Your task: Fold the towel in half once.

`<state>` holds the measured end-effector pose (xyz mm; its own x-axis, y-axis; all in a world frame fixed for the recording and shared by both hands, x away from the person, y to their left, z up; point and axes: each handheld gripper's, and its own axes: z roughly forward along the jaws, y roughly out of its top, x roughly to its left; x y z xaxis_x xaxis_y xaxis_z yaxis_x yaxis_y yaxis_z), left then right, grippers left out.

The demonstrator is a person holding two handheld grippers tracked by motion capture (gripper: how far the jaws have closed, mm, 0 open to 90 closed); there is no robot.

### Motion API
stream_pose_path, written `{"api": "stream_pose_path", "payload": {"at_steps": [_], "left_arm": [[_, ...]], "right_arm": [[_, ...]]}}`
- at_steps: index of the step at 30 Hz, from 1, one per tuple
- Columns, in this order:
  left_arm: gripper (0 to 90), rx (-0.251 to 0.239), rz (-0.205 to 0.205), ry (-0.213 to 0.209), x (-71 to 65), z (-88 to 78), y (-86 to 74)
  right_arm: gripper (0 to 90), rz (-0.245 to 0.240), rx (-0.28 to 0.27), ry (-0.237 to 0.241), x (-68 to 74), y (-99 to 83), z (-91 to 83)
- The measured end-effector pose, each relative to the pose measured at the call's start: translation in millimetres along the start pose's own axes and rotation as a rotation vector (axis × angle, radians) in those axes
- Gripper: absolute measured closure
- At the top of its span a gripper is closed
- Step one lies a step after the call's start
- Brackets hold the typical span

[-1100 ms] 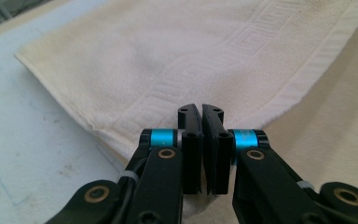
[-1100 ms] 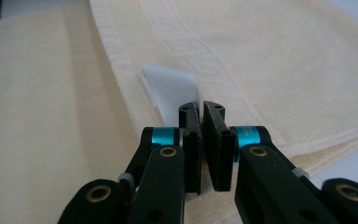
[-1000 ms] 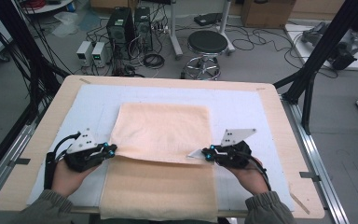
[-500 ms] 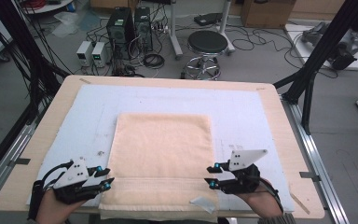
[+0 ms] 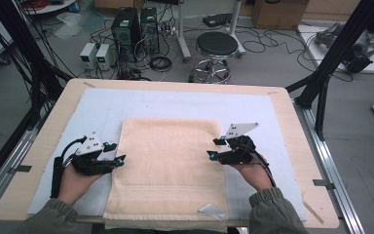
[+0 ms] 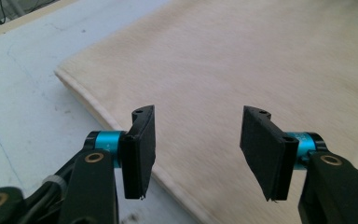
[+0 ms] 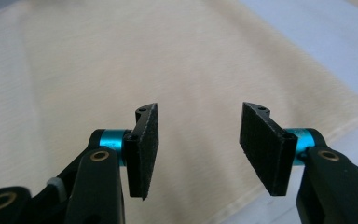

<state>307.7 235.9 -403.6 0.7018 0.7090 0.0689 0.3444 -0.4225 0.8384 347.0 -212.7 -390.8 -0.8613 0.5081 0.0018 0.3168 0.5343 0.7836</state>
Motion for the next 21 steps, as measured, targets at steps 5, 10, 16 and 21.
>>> {"api": "stream_pose_path", "payload": {"at_steps": [5,10,16,21], "left_arm": [[45.1,0.033,-0.058,0.091,27.8,24.0,10.1],[43.1,0.059,-0.17,0.117,54.1,51.2,13.5],[42.5,0.061,-0.21,0.144,68.8,75.0,5.0],[52.8,0.106,-0.231,0.073,69.0,87.1,2.3]], "right_arm": [[42.7,0.035,0.03,-0.087,-34.4,6.7,15.2],[35.1,0.101,0.092,-0.136,-61.2,1.7,37.5],[33.0,0.139,0.127,-0.14,-74.3,-10.5,55.8],[47.1,0.178,0.096,-0.088,-79.3,-13.2,63.9]]}}
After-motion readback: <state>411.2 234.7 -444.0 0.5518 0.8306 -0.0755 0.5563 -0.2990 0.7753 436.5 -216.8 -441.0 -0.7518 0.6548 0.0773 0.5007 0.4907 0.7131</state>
